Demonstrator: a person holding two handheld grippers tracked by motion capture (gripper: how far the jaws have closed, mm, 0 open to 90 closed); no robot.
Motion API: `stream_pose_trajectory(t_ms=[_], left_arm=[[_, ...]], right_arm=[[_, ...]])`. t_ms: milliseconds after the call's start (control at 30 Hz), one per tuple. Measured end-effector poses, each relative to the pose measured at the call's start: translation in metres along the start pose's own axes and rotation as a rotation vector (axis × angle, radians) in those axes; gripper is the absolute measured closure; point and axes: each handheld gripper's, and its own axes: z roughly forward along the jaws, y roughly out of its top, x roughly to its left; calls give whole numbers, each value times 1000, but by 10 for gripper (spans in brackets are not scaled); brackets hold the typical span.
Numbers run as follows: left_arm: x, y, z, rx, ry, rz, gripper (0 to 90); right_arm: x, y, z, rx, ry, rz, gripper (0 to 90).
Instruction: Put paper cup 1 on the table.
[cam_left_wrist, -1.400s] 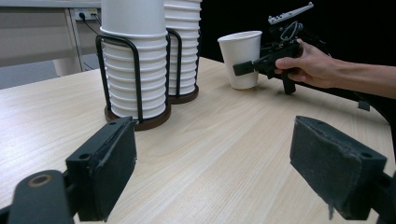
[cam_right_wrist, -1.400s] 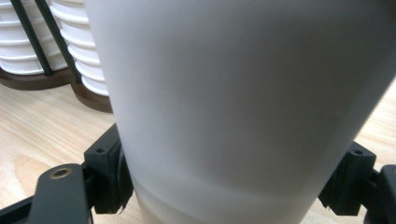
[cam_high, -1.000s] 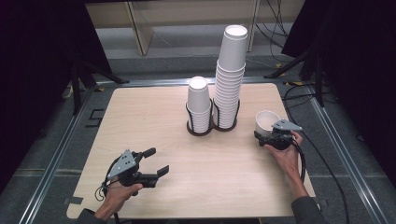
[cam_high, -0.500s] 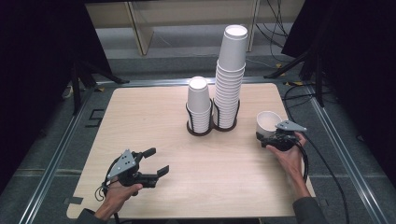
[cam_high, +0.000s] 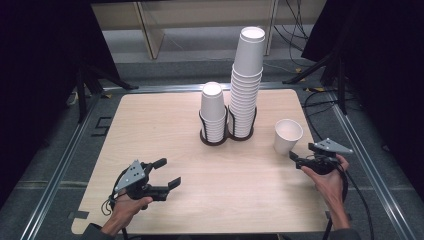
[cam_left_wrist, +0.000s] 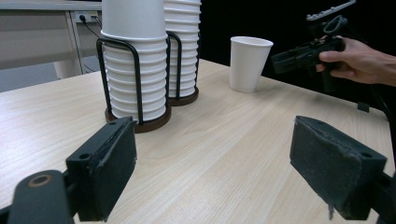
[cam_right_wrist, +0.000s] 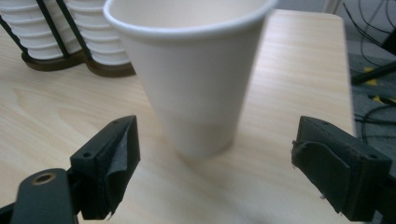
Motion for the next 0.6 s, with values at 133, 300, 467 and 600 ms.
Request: stream_pose_trajectory(t_ms=[133, 300, 467, 600], left_arm=[[1, 0, 1, 8, 3, 3, 144], [1, 0, 1, 14, 7, 1, 144], [3, -1, 1, 22, 19, 0, 144], [4, -2, 2, 26, 29, -4, 144]], right_arm=[[-1, -4, -19, -4, 1, 42, 157], [5, 3, -29, -17, 19, 53, 165], [24, 25, -40, -65, 42, 48, 184], [39, 41, -47, -79, 78, 28, 184]])
